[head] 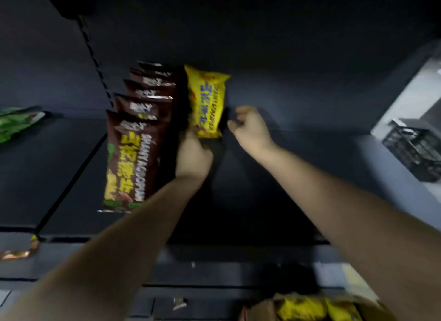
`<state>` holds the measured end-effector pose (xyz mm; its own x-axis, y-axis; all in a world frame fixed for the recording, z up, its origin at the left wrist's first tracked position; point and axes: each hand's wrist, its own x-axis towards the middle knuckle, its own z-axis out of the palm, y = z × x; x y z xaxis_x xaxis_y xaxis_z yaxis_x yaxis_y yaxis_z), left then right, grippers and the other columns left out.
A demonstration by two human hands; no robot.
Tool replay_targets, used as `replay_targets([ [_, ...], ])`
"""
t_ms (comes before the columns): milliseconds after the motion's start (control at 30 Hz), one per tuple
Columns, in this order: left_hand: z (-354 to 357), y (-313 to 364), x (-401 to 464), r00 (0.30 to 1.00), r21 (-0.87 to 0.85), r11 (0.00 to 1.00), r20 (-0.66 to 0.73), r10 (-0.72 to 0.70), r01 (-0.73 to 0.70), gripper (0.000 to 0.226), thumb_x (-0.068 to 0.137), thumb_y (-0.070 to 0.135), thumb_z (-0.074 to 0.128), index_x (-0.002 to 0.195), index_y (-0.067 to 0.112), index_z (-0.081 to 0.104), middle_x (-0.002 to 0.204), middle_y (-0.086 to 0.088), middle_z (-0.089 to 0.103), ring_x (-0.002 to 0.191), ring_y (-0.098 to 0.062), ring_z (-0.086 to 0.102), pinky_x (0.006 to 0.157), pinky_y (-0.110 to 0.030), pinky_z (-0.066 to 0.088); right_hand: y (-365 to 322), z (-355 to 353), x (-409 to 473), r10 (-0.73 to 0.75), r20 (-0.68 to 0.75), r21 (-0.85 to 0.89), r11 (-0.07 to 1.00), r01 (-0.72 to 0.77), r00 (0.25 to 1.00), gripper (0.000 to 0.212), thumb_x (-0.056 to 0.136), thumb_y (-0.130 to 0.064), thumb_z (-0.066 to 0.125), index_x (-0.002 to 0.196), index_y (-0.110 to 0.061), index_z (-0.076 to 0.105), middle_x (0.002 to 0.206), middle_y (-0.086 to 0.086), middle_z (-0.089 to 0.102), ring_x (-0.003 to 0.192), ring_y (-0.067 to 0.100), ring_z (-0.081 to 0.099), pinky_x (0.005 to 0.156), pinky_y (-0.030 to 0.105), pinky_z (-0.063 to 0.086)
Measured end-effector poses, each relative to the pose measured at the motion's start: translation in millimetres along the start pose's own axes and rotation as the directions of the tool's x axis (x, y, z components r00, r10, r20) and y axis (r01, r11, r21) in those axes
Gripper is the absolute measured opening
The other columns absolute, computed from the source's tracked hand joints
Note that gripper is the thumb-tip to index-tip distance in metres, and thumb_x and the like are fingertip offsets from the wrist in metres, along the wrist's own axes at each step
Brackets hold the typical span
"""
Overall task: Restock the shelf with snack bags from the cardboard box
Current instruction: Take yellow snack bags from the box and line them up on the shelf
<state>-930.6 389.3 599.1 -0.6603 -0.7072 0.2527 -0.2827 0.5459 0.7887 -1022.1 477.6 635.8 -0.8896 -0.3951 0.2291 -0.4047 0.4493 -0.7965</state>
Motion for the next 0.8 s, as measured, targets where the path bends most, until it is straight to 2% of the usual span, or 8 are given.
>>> replay_targets([
  [67,-4,4,-5,0.998,0.022,0.999,-0.051,0.027,-0.026,0.048,0.08,-0.003,0.046,0.128,-0.005,0.046,0.122,-0.029,0.054,0.115,-0.04,0.052,0.098,-0.037,0.036,-2,-31,-24,-0.043,0.004,0.046,0.998,0.042,0.999,0.025,0.088,-0.006,0.057,0.112,0.001,0.059,0.105,0.013,0.065,0.093,0.02,0.063,0.089,0.029,0.046],
  [133,-6,13,-18,0.982,0.026,0.986,-0.086,0.169,-0.167,0.051,0.076,0.0,0.042,0.126,-0.007,0.047,0.121,-0.029,0.053,0.116,-0.04,0.05,0.102,-0.038,0.034,-1,-63,-56,-0.075,0.048,0.104,0.992,0.069,0.996,0.021,0.091,-0.004,0.051,0.109,-0.004,0.062,0.093,0.001,0.062,0.078,0.005,0.058,0.082,0.025,0.047],
  [233,-10,40,-59,0.931,-0.113,0.924,-0.06,0.36,-0.365,0.056,0.073,-0.002,0.039,0.128,0.0,0.049,0.122,-0.021,0.054,0.117,-0.033,0.05,0.105,-0.036,0.037,9,-109,-111,-0.084,0.098,0.174,0.983,0.066,0.992,0.022,0.094,-0.004,0.047,0.1,-0.019,0.063,0.089,-0.009,0.062,0.086,0.004,0.061,0.085,0.026,0.053],
  [400,4,78,-154,0.84,-0.242,0.817,0.011,0.542,-0.524,0.044,0.075,-0.012,0.041,0.108,0.006,0.063,0.104,0.005,0.055,0.098,-0.017,0.054,0.089,-0.017,0.039,49,-163,-197,-0.07,0.127,0.271,0.962,0.033,0.989,0.034,0.095,0.006,0.043,0.09,-0.023,0.06,0.076,-0.001,0.064,0.074,0.005,0.062,0.077,0.026,0.054],
  [533,35,79,-223,0.791,-0.319,0.775,0.111,0.601,-0.545,0.032,0.076,-0.015,0.043,0.089,0.001,0.068,0.091,-0.002,0.061,0.088,-0.015,0.055,0.08,-0.018,0.042,100,-182,-256,0.025,0.16,0.316,0.946,-0.075,0.987,0.023,0.093,-0.005,0.046,0.087,-0.021,0.062,0.073,0.001,0.063,0.069,0.007,0.059,0.072,0.022,0.049],
  [667,74,53,-293,0.782,-0.359,0.84,0.339,0.524,-0.407,0.028,0.077,0.0,0.041,0.085,0.006,0.068,0.085,-0.001,0.064,0.085,-0.013,0.058,0.075,-0.013,0.042,166,-184,-307,0.224,0.211,0.192,0.945,-0.265,0.951,0.032,0.093,0.003,0.047,0.088,-0.023,0.065,0.077,-0.003,0.068,0.073,0.008,0.064,0.074,0.028,0.054],
  [733,100,35,-321,0.779,-0.282,0.928,0.514,0.359,-0.242,0.03,0.078,0.003,0.041,0.089,0.009,0.068,0.089,0.0,0.065,0.088,-0.016,0.061,0.074,-0.02,0.045,201,-176,-328,0.297,0.241,-0.009,0.953,-0.304,0.924,0.025,0.09,0.003,0.051,0.094,-0.017,0.067,0.085,-0.002,0.07,0.081,0.013,0.066,0.076,0.036,0.054],
  [800,126,17,-342,0.768,-0.089,0.99,0.625,0.142,-0.11,0.027,0.086,0.006,0.042,0.096,0.012,0.066,0.1,-0.003,0.066,0.097,-0.022,0.061,0.079,-0.027,0.046,231,-164,-344,0.378,0.307,-0.213,0.922,-0.324,0.873,0.02,0.091,-0.004,0.051,0.103,-0.011,0.065,0.099,0.003,0.068,0.096,0.021,0.063,0.083,0.038,0.05],
])
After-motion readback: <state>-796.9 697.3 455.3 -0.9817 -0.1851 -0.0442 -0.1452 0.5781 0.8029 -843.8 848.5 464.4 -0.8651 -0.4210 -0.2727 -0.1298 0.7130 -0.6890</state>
